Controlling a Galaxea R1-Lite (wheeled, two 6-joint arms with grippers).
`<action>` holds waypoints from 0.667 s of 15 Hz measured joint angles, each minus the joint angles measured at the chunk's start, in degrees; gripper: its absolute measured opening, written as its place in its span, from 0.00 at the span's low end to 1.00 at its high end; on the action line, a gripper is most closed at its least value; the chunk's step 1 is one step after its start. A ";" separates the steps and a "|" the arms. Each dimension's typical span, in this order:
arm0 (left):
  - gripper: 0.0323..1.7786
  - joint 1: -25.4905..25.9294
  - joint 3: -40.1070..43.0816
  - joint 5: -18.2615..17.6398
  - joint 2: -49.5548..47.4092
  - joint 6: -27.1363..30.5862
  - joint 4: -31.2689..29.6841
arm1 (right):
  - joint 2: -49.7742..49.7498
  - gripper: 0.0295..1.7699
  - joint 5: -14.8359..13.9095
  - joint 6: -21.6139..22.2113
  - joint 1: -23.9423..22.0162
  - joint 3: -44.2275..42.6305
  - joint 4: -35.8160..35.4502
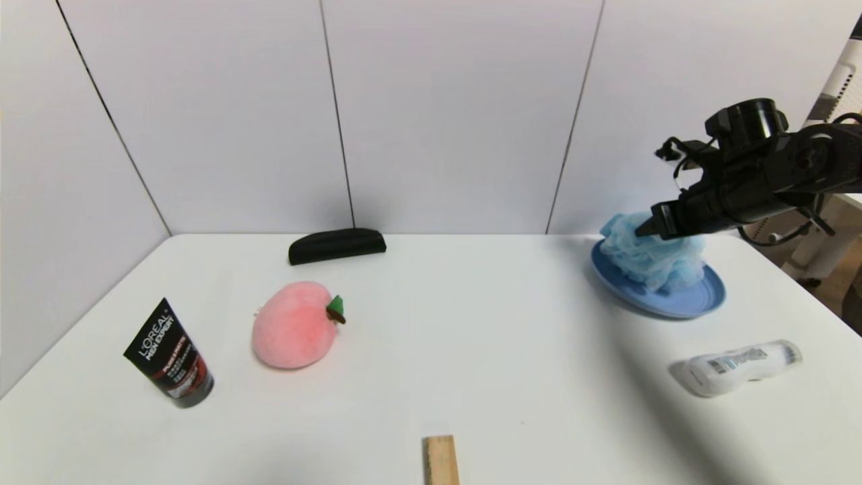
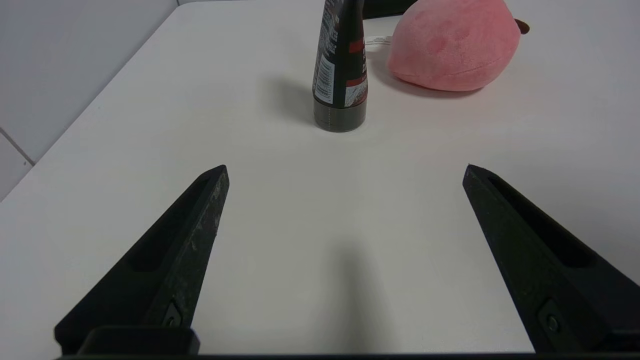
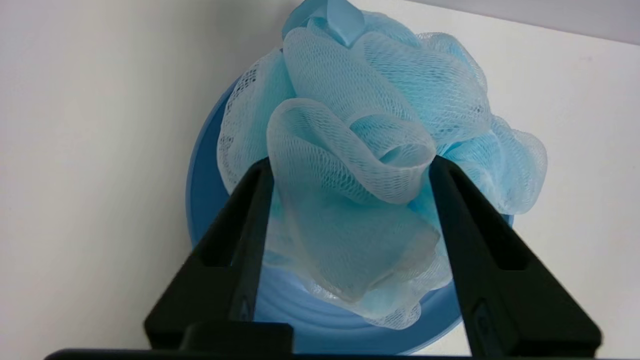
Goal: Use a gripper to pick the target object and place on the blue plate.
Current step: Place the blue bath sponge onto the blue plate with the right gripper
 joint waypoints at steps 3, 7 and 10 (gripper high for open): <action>0.95 0.00 0.00 0.00 0.00 0.00 0.00 | -4.23 0.74 0.02 -0.01 0.02 2.36 1.71; 0.95 0.00 0.00 0.00 0.00 0.00 0.00 | -16.94 0.83 -0.09 -0.01 -0.07 11.57 2.33; 0.95 0.00 0.00 0.00 0.00 0.00 0.00 | -30.21 0.87 -0.15 0.07 -0.24 22.99 1.12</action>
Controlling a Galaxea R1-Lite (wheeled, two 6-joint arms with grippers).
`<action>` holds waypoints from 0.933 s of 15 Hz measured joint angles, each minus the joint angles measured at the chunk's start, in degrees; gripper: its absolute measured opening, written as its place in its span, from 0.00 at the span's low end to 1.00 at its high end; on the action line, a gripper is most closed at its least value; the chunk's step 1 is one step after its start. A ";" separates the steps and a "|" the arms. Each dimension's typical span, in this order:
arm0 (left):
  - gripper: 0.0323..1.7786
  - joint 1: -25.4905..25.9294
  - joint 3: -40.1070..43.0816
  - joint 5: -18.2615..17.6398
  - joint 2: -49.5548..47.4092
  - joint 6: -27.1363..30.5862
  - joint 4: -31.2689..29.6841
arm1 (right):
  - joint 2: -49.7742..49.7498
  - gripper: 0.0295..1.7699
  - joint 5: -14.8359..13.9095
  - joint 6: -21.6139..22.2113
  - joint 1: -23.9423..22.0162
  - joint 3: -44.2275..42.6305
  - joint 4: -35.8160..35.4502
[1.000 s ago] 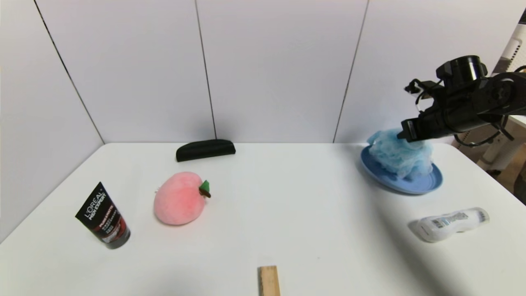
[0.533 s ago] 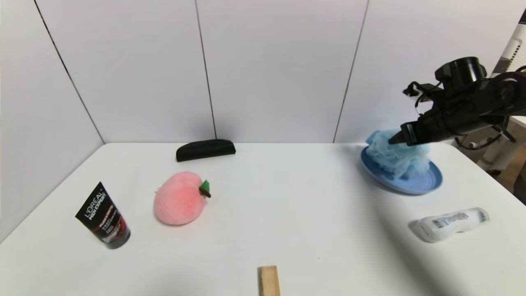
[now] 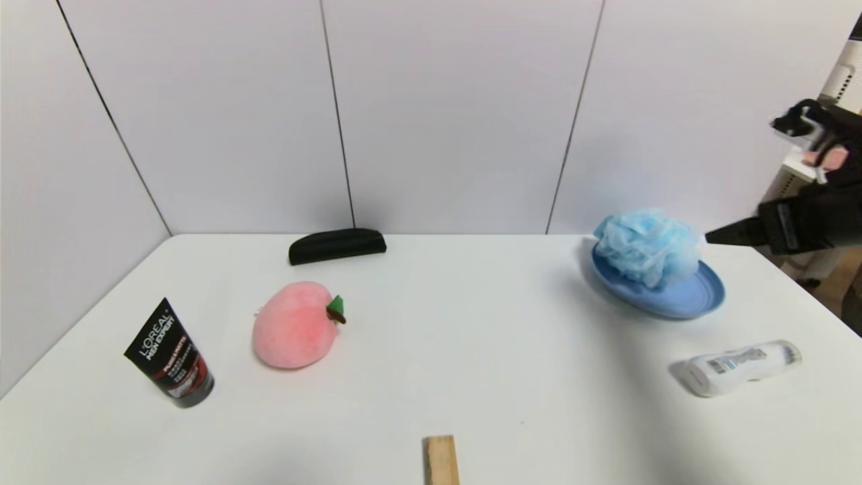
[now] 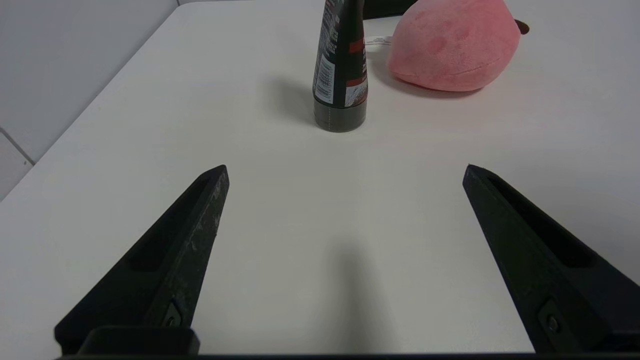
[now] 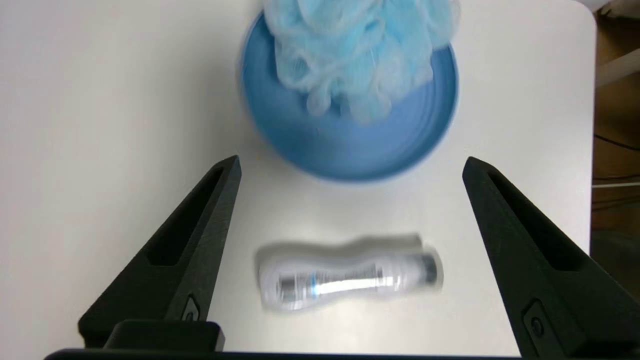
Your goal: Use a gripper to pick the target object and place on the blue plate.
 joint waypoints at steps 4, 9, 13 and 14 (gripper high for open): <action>0.95 0.00 0.00 0.00 0.00 0.00 0.00 | -21.53 0.91 -0.35 1.24 -0.26 25.66 -10.75; 0.95 0.00 0.00 0.00 0.00 0.00 0.00 | -47.90 0.94 -0.83 5.77 0.55 53.31 -26.44; 0.95 0.00 0.00 0.00 0.00 0.00 0.00 | -65.90 0.95 -1.74 6.75 1.56 67.83 -29.93; 0.95 0.00 0.00 0.00 0.00 0.00 0.00 | -70.25 0.95 -1.69 6.79 1.58 69.56 -28.29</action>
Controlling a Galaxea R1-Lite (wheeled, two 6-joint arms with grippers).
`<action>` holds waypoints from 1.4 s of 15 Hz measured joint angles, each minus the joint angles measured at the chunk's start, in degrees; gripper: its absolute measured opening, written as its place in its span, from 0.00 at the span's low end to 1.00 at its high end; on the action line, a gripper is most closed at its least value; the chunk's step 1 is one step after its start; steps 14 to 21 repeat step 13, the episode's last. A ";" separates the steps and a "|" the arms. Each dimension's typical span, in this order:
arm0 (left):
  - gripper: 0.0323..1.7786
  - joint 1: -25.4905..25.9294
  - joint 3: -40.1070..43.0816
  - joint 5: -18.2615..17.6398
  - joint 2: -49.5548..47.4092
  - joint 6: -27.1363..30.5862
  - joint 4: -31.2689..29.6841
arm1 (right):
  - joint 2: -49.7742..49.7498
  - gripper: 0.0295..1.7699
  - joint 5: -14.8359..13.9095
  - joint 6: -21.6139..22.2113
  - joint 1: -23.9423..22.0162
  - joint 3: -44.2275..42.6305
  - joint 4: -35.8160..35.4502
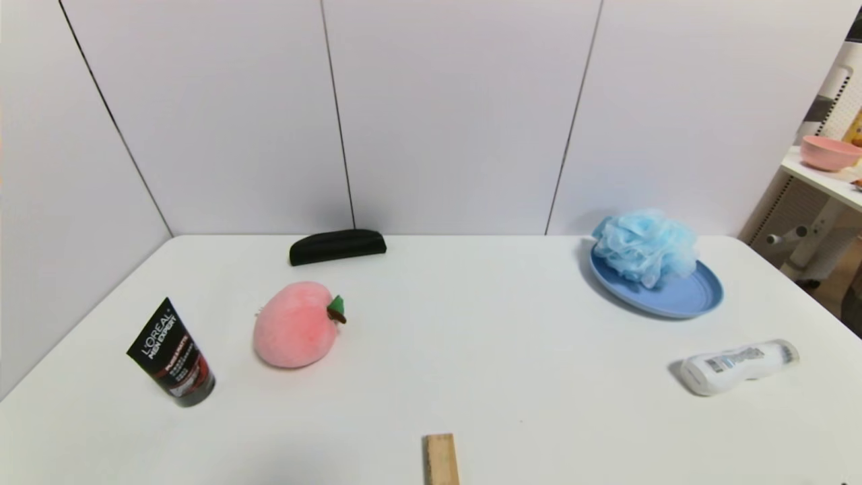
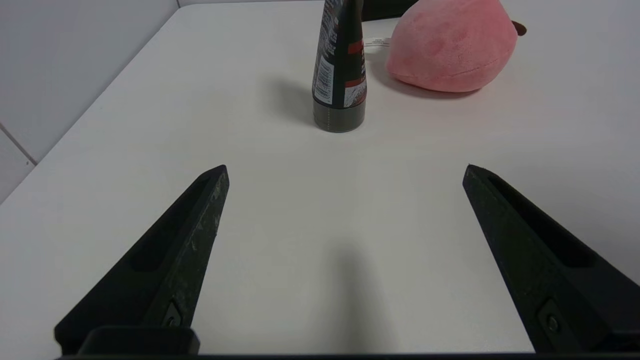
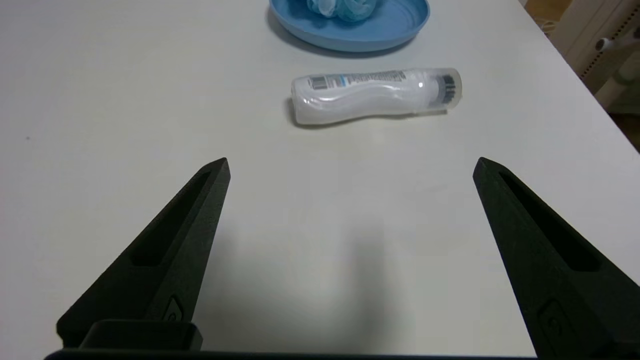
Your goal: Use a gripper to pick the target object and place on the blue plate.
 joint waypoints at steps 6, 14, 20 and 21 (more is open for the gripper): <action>0.95 0.00 0.00 -0.02 0.00 0.00 0.00 | -13.09 0.96 0.63 4.62 0.00 2.73 3.72; 0.95 0.00 0.00 0.00 0.00 0.02 0.00 | -14.38 0.96 0.72 4.61 0.00 2.82 3.83; 0.95 0.00 0.00 0.00 0.00 0.02 0.00 | -14.38 0.96 0.72 4.61 0.00 2.82 3.83; 0.95 0.00 0.00 0.00 0.00 0.02 0.00 | -14.38 0.96 0.72 4.61 0.00 2.82 3.83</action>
